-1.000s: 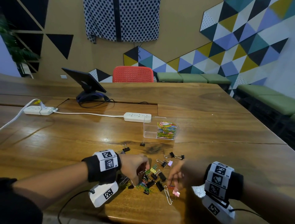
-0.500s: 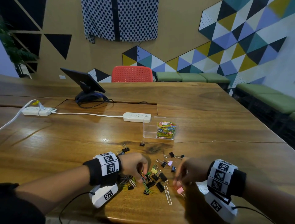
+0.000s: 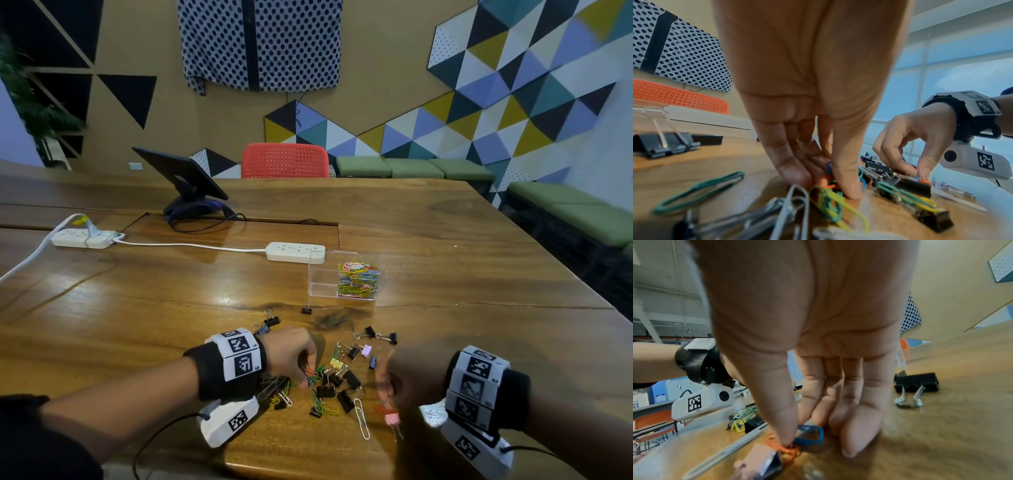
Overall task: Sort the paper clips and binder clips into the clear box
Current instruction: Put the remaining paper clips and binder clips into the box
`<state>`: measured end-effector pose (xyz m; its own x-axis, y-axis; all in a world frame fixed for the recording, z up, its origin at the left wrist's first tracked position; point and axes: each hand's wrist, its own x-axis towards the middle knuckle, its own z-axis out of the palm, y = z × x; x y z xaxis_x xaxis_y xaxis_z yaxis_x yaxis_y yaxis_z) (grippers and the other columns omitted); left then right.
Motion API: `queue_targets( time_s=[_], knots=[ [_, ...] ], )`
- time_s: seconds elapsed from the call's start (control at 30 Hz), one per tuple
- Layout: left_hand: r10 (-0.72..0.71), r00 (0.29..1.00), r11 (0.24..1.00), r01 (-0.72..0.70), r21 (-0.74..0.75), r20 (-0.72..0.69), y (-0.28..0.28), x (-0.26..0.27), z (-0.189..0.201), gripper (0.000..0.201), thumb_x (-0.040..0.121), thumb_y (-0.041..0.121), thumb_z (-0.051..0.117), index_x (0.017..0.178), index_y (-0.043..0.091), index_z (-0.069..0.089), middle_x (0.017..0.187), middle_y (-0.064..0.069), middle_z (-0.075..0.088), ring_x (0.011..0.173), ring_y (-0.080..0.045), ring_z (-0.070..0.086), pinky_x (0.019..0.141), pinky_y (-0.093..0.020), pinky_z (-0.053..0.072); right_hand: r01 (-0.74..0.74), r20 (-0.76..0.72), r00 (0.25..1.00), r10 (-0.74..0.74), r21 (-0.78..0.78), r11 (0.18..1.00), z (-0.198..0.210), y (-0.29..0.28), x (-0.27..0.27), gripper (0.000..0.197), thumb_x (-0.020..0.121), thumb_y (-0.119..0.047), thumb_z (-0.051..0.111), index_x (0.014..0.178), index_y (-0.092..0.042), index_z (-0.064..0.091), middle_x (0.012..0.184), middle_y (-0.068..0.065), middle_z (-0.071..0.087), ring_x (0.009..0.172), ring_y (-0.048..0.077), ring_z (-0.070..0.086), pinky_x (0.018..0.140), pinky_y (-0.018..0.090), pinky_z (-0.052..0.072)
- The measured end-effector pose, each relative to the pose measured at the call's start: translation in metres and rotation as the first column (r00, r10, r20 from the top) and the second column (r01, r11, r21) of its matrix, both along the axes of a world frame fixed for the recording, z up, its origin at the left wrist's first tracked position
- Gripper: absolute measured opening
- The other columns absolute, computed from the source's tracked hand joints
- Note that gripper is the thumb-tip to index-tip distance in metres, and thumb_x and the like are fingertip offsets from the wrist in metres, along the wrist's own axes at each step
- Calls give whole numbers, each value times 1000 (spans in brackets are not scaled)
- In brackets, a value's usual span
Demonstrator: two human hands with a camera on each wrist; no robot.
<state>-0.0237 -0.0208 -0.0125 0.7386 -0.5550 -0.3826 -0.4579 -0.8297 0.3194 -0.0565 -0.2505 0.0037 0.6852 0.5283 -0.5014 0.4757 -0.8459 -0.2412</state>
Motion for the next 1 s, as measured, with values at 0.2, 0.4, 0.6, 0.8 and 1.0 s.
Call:
queue_targets(
  time_s=[0.2, 0.4, 0.6, 0.8, 1.0],
  knots=[
    [-22, 999, 1000, 22, -20, 28, -1, -2, 1, 24, 78, 24, 73, 99, 13, 68, 109, -1, 65, 98, -12, 52, 89, -27, 42, -156, 51, 986, 160, -70, 985, 4, 5, -8, 22, 93, -17, 52, 109, -5, 60, 92, 5, 62, 83, 7, 59, 76, 10, 40],
    [-36, 998, 999, 37, -27, 42, -1, 0, 3, 24, 77, 24, 73, 97, 11, 68, 109, -2, 65, 96, -9, 50, 84, -22, 37, -166, 75, 981, 180, -171, 971, 10, 8, -10, 27, 94, -19, 50, 115, -3, 58, 110, 14, 63, 104, 23, 58, 76, 18, 39],
    [1, 999, 1000, -1, 6, 38, -3, 1, 4, 24, 81, 22, 70, 102, 13, 68, 115, -1, 60, 104, -13, 50, 85, -25, 38, -84, 24, 996, 87, -108, 991, 3, 9, -8, 33, 87, -16, 61, 117, -3, 58, 118, 13, 59, 110, 23, 56, 80, 17, 39],
    [32, 998, 997, -28, -68, 53, -1, 6, 6, 18, 80, 21, 71, 95, 11, 71, 100, -1, 69, 85, -3, 52, 68, -13, 38, 28, -46, 998, -30, -39, 999, -3, 2, 5, 25, 85, -19, 63, 109, -10, 61, 109, 8, 62, 102, 20, 60, 85, 24, 48],
    [63, 996, 996, -59, -66, 61, 1, 12, 9, 21, 79, 21, 72, 96, 10, 72, 102, -4, 71, 83, -4, 52, 76, -20, 40, 194, -152, 973, -173, 137, 971, -7, -4, 30, 23, 83, -13, 64, 70, -31, 57, 81, -5, 61, 78, 8, 60, 74, 26, 50]
  ],
)
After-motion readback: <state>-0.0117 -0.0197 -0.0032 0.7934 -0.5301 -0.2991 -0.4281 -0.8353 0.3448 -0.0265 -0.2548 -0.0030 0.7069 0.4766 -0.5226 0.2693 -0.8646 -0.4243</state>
